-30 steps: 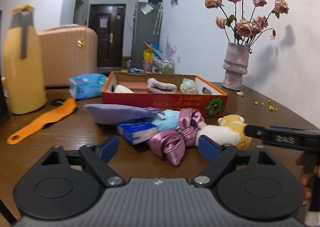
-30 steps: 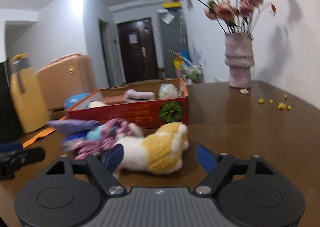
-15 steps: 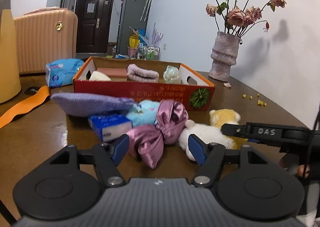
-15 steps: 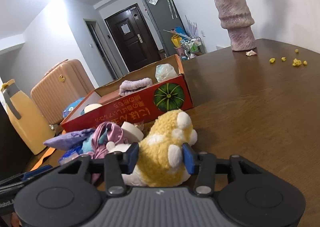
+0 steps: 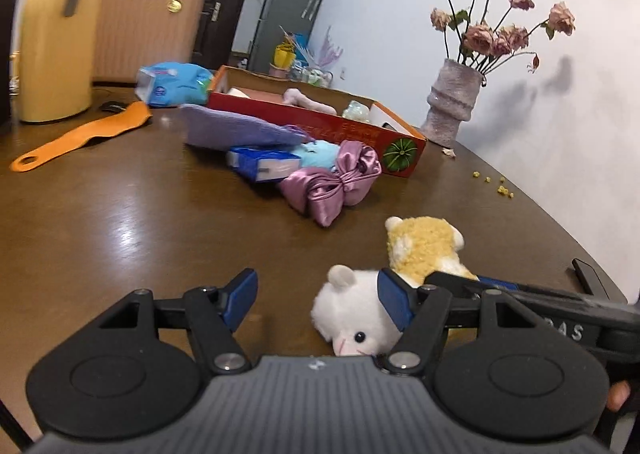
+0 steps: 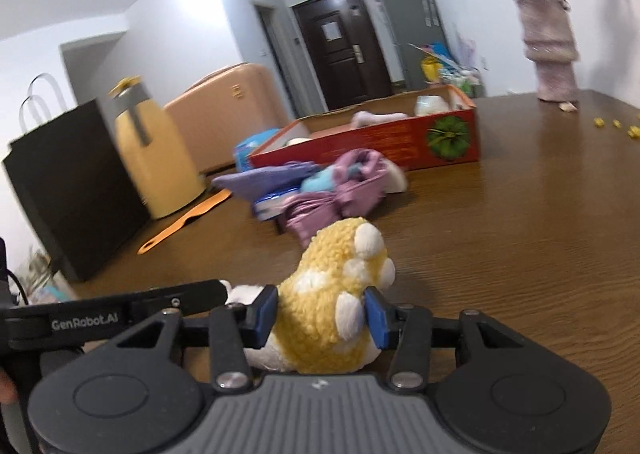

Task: Organize soft objects
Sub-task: 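Close the left gripper on the plush toy beside the right gripper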

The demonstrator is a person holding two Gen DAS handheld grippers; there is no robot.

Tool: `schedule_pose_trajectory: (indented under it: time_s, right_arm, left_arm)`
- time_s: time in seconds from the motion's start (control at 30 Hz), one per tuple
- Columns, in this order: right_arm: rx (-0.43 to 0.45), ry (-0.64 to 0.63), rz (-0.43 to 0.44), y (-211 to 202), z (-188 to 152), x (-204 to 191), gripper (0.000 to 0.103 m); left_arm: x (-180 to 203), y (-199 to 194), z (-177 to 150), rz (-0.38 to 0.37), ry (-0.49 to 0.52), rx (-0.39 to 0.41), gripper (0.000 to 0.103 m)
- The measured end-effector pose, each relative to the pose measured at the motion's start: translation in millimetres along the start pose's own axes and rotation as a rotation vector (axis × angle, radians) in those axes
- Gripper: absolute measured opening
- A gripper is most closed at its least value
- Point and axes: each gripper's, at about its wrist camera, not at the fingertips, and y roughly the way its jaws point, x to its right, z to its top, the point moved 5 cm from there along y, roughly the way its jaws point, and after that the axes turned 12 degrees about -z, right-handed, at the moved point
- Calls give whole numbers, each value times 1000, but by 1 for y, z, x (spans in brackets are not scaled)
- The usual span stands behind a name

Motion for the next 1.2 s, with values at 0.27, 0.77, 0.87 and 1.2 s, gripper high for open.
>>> schedule_pose_trajectory:
  time_s: [0.27,0.77,0.87,1.2]
  right_arm:
    - [-14,-24,30,-18,-17,-26,47]
    - [127,29,-162,-31,20,26,66]
    - [107,51,-164,-26,19,37,67]
    - [-33,127,-11,-8,1,33,46]
  left_arm:
    - [-10,-23,-19,-27,-71,-28,63]
    - [43,-10,-21,-232,-14,-71,48]
    - [42,-8,-15,-220,19,-70,64]
    - [14,16,-15,-190,-151,-96,47]
